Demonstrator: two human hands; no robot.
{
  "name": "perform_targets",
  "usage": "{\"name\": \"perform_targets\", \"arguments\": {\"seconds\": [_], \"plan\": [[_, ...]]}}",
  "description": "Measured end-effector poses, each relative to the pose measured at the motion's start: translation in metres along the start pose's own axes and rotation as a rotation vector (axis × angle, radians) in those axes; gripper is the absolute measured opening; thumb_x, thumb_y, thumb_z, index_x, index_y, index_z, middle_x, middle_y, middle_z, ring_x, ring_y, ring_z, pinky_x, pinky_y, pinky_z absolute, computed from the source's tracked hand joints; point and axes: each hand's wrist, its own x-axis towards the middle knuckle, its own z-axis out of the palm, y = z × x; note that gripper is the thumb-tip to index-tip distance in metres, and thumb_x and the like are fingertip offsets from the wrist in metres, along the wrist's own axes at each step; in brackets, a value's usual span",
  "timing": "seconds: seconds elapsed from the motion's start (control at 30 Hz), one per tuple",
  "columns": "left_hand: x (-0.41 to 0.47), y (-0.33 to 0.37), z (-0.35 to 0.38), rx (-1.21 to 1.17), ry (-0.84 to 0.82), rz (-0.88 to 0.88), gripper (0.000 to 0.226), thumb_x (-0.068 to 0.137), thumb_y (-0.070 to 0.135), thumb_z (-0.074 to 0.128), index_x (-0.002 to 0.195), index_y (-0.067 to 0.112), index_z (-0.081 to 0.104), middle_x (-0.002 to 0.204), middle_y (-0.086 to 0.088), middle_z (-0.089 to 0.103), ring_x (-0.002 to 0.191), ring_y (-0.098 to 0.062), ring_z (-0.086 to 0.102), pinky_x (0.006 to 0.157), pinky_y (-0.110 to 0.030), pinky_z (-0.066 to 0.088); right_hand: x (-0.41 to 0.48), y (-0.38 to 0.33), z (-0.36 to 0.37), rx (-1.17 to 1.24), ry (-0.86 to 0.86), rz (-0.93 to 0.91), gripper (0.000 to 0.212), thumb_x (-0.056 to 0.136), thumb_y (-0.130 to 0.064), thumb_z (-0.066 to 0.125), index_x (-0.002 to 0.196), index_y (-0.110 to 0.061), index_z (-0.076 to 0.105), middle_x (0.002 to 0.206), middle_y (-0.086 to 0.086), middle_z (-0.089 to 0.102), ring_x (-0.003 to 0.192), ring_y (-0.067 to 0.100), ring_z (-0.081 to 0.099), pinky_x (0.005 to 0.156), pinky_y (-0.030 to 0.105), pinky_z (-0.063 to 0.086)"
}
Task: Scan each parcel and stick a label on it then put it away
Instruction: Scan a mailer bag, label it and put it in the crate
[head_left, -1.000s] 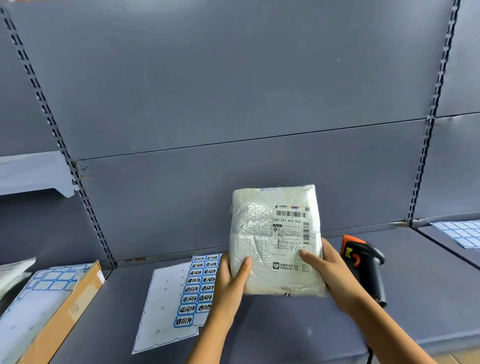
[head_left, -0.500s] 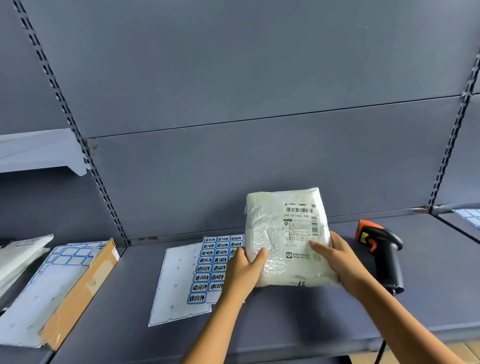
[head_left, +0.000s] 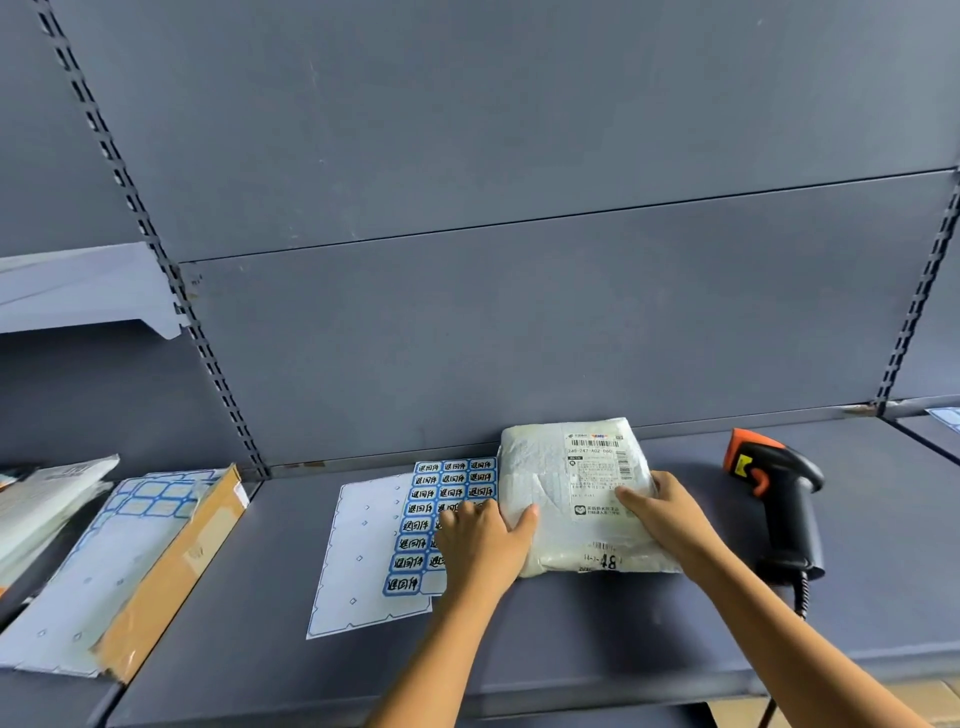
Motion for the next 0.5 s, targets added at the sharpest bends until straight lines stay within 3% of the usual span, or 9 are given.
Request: {"name": "perform_targets", "arguments": {"seconds": [0.1, 0.2, 0.27, 0.37, 0.5], "plan": [[-0.001, 0.001, -0.002, 0.042, 0.02, -0.009, 0.065, 0.089, 0.067, 0.03, 0.123, 0.018, 0.056, 0.131, -0.006, 0.044, 0.119, -0.027, 0.034, 0.099, -0.04, 0.03, -0.003, -0.004, 0.002, -0.24, 0.054, -0.029, 0.032, 0.089, -0.028, 0.06, 0.115, -0.011, 0.051, 0.115, 0.01, 0.061, 0.11, 0.028, 0.052, 0.092, 0.04, 0.046], [-0.004, 0.0, -0.001, 0.013, 0.042, -0.015, 0.066, 0.089, 0.067, 0.027, 0.124, 0.018, 0.054, 0.133, -0.004, 0.039, 0.121, -0.027, 0.032, 0.101, -0.04, 0.028, -0.006, -0.005, 0.0, -0.494, 0.109, -0.026, 0.052, 0.088, -0.041, 0.057, 0.133, -0.017, 0.045, 0.134, 0.007, 0.05, 0.129, 0.031, 0.032, 0.102, 0.04, 0.028], [-0.006, -0.006, -0.002, -0.092, 0.098, -0.037, 0.061, 0.091, 0.064, 0.025, 0.122, 0.021, 0.054, 0.135, -0.002, 0.038, 0.121, -0.026, 0.033, 0.102, -0.039, 0.028, -0.008, -0.006, -0.003, -0.529, 0.138, -0.055, 0.058, 0.087, -0.044, 0.059, 0.136, -0.019, 0.043, 0.141, 0.006, 0.043, 0.131, 0.032, 0.03, 0.104, 0.041, 0.026], [-0.003, -0.028, -0.013, -0.198, 0.201, -0.088, 0.043, 0.095, 0.05, 0.039, 0.123, 0.021, 0.054, 0.137, -0.002, 0.041, 0.121, -0.026, 0.035, 0.1, -0.036, 0.031, -0.008, -0.007, -0.006, -0.515, 0.175, -0.125, 0.057, 0.088, -0.041, 0.06, 0.136, -0.017, 0.042, 0.142, 0.008, 0.041, 0.13, 0.032, 0.031, 0.104, 0.043, 0.027], [0.008, -0.065, -0.032, -0.155, 0.155, -0.158, 0.047, 0.09, 0.046, 0.051, 0.127, 0.018, 0.048, 0.135, -0.007, 0.044, 0.123, -0.03, 0.036, 0.097, -0.035, 0.036, -0.011, -0.014, 0.003, -0.536, 0.215, -0.243, 0.044, 0.091, -0.032, 0.056, 0.132, -0.017, 0.047, 0.136, 0.008, 0.046, 0.126, 0.032, 0.035, 0.1, 0.041, 0.029]]}}
